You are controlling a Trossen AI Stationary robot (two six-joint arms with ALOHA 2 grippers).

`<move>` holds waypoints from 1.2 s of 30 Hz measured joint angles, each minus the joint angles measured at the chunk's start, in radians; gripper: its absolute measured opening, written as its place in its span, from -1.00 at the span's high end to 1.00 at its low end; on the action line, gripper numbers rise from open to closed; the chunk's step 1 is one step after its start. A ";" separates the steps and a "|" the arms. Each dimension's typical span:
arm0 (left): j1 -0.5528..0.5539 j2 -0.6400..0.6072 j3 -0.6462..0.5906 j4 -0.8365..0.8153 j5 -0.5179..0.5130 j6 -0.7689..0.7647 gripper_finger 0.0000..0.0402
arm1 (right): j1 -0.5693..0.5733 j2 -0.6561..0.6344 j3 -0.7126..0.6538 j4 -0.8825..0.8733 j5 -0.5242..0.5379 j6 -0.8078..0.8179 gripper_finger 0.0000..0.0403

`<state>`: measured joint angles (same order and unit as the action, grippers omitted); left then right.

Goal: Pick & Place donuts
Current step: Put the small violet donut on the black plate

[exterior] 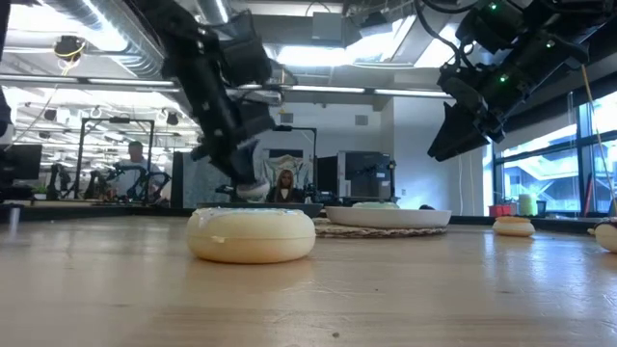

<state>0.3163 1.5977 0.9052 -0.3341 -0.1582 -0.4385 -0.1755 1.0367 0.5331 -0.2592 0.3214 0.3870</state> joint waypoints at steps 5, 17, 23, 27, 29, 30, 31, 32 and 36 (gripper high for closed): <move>0.042 0.062 0.041 -0.008 0.007 -0.022 0.87 | 0.000 0.000 0.000 0.001 0.000 -0.001 0.16; 0.050 0.211 0.168 -0.135 0.024 -0.012 0.87 | 0.000 0.000 0.000 -0.002 0.000 -0.002 0.16; 0.050 0.221 0.174 -0.131 0.021 -0.012 0.87 | 0.000 0.000 0.000 -0.003 0.000 -0.003 0.16; 0.050 0.220 0.174 -0.131 0.021 -0.012 0.84 | 0.000 0.000 0.000 -0.004 0.000 -0.003 0.16; 0.050 0.220 0.174 -0.130 0.022 -0.012 0.83 | 0.000 0.000 0.000 -0.004 0.000 -0.003 0.16; 0.050 0.220 0.174 -0.130 0.021 -0.012 0.82 | 0.000 0.000 0.000 -0.004 0.000 -0.003 0.16; 0.050 0.220 0.174 -0.130 0.022 -0.012 0.81 | 0.000 0.000 0.000 -0.004 0.000 -0.003 0.16; 0.050 0.220 0.174 -0.130 0.022 -0.012 0.80 | 0.000 0.000 0.000 -0.004 0.000 -0.003 0.16; 0.050 0.219 0.174 -0.130 0.022 -0.012 0.77 | 0.000 0.000 0.000 -0.004 0.000 -0.003 0.16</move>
<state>0.3668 1.8170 1.0790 -0.4639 -0.1364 -0.4503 -0.1755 1.0370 0.5334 -0.2631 0.3214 0.3843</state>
